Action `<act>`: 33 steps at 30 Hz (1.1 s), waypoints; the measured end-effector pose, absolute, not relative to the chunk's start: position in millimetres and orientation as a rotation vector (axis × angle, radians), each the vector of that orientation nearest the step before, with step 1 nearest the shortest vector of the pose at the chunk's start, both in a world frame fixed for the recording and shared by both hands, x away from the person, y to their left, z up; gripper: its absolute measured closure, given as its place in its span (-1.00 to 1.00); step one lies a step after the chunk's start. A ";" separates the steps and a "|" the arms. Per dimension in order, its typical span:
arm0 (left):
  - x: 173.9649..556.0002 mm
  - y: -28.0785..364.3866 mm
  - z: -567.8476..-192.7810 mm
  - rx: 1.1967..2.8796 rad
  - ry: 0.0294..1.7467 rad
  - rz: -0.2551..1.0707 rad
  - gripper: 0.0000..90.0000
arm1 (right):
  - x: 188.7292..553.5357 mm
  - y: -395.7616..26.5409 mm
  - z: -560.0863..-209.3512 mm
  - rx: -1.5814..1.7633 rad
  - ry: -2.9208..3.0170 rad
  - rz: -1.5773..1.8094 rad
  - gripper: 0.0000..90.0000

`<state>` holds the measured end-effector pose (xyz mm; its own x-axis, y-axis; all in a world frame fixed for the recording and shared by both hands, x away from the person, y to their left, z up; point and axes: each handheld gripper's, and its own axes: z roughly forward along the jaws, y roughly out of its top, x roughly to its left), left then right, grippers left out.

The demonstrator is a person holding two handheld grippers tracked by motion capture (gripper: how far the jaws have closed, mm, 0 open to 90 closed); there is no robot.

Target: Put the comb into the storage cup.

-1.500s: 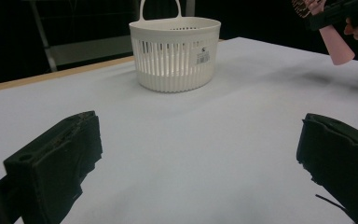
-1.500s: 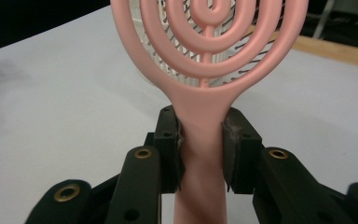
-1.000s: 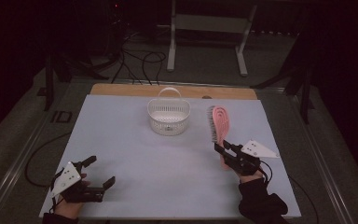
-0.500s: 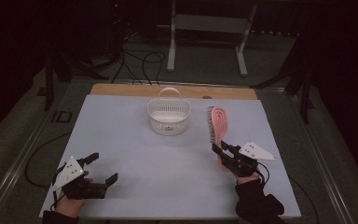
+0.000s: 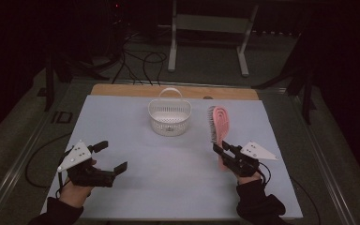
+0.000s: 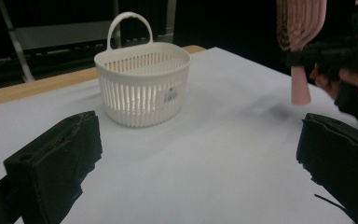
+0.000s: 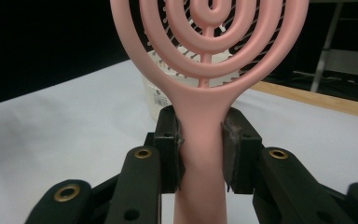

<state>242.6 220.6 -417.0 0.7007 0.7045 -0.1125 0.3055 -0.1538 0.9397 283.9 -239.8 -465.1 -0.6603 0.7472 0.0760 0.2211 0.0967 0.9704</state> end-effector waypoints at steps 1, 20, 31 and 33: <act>243.8 219.6 -414.2 1.749 0.803 0.431 -1.00 | 283.8 -239.6 -465.3 0.944 1.939 1.582 0.57; 265.8 167.9 -358.7 1.816 0.733 0.453 -1.00 | 284.1 -236.8 -464.3 0.946 1.939 1.569 0.57; 275.8 129.1 -343.5 1.849 0.717 0.436 -1.00 | 285.0 -235.2 -464.2 0.947 1.933 1.567 0.57; 277.5 121.3 -341.8 1.856 0.713 0.424 -1.00 | 284.8 -235.0 -464.3 0.946 1.930 1.558 0.57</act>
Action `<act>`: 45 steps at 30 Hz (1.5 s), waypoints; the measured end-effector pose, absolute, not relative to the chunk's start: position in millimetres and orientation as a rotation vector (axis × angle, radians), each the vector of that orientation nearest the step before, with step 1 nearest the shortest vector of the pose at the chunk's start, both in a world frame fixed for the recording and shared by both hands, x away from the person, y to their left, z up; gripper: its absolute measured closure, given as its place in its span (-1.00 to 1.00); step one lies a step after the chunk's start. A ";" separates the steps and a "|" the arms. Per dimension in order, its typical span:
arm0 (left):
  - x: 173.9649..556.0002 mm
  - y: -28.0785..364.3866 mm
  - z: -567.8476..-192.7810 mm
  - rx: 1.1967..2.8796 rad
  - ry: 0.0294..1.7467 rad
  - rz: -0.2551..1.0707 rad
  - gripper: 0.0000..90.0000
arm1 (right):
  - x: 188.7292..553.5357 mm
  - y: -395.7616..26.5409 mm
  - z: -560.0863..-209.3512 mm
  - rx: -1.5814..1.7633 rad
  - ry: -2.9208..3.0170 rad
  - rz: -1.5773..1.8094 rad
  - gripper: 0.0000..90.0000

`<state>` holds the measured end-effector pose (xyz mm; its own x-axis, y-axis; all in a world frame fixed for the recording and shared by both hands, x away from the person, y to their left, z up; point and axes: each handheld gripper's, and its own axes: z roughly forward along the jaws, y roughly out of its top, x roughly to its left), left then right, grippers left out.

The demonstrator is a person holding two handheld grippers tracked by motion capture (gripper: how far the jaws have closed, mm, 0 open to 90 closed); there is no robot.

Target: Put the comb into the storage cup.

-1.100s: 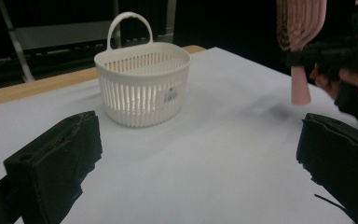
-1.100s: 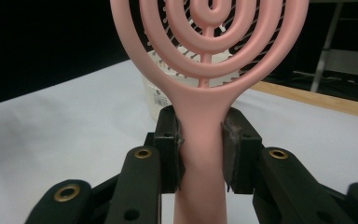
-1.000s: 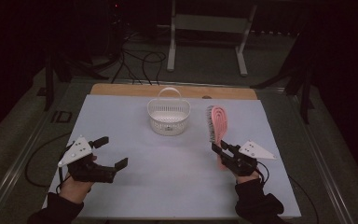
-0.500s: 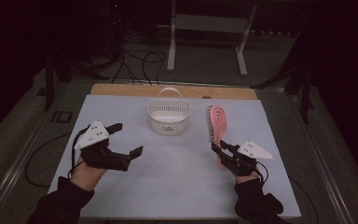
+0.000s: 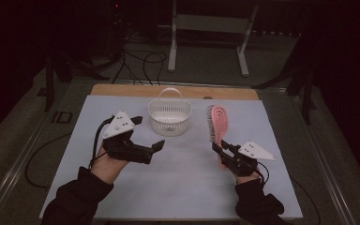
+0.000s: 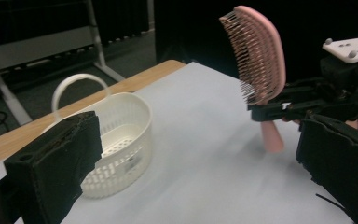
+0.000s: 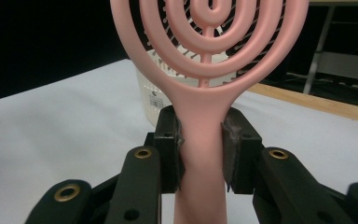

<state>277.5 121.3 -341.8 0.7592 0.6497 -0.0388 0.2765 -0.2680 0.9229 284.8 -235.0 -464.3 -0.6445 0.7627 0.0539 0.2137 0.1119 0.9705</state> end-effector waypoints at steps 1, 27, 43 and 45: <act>278.5 117.7 -341.1 1.860 0.709 0.417 -1.00 | 285.1 -235.0 -464.3 0.947 1.932 1.563 0.57; 294.7 30.3 -324.3 1.877 0.726 0.284 -1.00 | 286.3 -233.0 -465.4 0.948 1.923 1.551 0.57; 318.1 -9.9 -336.4 1.873 0.794 0.228 -1.00 | 287.3 -232.2 -466.7 0.943 1.932 1.547 0.57; 321.0 -14.2 -337.6 1.873 0.802 0.216 -0.99 | 287.2 -231.9 -466.7 0.942 1.930 1.546 0.57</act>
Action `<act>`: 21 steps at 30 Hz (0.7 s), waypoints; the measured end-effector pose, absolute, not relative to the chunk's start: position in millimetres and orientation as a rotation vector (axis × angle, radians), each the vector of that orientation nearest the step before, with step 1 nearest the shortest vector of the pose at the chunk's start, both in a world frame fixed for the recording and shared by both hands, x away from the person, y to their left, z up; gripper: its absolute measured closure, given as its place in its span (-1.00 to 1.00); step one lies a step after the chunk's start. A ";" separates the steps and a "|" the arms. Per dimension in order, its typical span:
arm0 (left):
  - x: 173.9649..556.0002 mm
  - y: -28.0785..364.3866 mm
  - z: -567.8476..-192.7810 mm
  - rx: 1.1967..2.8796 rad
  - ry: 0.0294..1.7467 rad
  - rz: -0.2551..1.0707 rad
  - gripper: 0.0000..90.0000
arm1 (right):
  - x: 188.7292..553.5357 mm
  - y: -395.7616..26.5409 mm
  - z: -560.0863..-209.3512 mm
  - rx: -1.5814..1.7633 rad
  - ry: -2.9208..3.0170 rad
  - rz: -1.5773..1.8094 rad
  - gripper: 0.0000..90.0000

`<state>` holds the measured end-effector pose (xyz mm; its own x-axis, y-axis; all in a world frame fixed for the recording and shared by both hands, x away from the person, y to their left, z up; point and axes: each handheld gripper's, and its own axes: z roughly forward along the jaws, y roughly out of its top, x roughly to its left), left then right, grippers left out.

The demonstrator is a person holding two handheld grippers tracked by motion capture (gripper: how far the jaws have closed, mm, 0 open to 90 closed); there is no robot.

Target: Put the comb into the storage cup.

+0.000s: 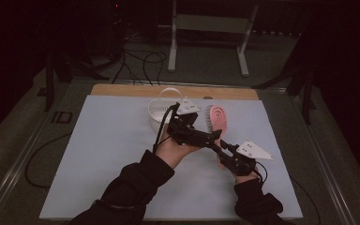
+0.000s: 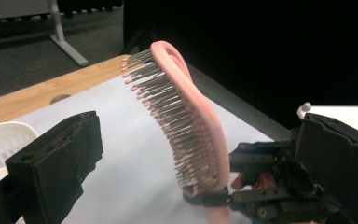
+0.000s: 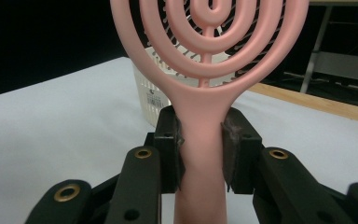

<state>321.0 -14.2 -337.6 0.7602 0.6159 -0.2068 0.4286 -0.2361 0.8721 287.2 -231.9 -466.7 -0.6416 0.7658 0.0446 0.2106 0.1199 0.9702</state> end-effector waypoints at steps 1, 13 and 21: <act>322.5 -16.1 -338.3 1.867 0.810 0.216 -0.99 | 287.4 -231.9 -466.7 0.943 1.933 1.546 0.57; 337.5 -37.0 -346.4 1.841 0.857 0.123 -0.66 | 288.0 -231.9 -466.9 0.945 1.929 1.542 0.57; 345.7 -42.6 -349.9 1.808 0.904 0.079 -0.31 | 288.5 -233.1 -466.5 0.956 1.914 1.550 0.57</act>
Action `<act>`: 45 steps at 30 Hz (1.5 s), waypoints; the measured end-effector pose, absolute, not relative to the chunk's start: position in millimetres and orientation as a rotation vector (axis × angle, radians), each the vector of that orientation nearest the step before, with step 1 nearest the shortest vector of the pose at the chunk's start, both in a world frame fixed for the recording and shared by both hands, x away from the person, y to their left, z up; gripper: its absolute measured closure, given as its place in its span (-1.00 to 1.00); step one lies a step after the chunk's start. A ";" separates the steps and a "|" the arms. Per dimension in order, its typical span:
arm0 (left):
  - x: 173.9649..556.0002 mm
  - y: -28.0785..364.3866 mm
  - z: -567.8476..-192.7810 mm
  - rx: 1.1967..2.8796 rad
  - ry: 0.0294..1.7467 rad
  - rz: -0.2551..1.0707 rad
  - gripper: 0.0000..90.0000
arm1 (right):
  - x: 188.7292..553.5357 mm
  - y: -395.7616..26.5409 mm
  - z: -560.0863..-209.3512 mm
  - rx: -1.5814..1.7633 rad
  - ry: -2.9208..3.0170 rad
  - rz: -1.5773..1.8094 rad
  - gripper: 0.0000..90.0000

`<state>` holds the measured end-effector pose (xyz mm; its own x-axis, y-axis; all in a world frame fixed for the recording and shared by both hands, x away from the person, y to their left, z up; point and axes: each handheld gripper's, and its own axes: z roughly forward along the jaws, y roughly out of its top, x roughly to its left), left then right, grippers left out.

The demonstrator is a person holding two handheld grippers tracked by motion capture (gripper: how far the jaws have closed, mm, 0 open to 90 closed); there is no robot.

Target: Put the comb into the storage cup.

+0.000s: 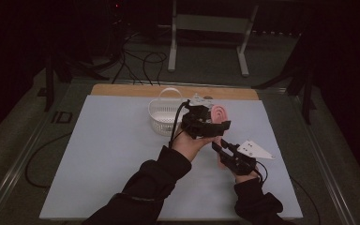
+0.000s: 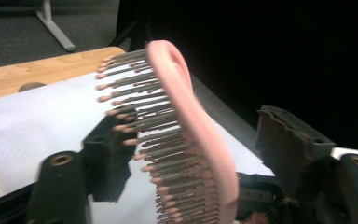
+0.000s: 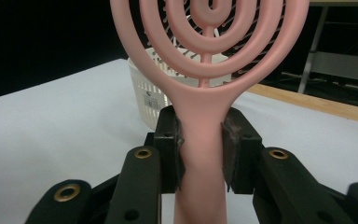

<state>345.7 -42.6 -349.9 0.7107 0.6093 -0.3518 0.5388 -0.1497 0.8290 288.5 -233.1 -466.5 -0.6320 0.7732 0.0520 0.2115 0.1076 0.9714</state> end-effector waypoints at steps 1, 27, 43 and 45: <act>346.7 -42.7 -350.7 1.809 0.906 0.077 -0.26 | 288.7 -233.4 -466.3 0.955 1.913 1.554 0.57; 349.0 -40.3 -352.9 1.811 0.852 0.042 0.43 | 290.1 -234.2 -465.4 0.965 1.910 1.548 0.56; 344.0 -43.7 -341.9 1.831 0.758 0.083 0.45 | 295.4 -233.6 -466.0 1.066 1.963 1.579 -0.34; 344.1 -41.9 -338.7 1.823 0.748 0.093 0.45 | 295.0 -233.3 -465.6 1.060 1.964 1.575 -0.42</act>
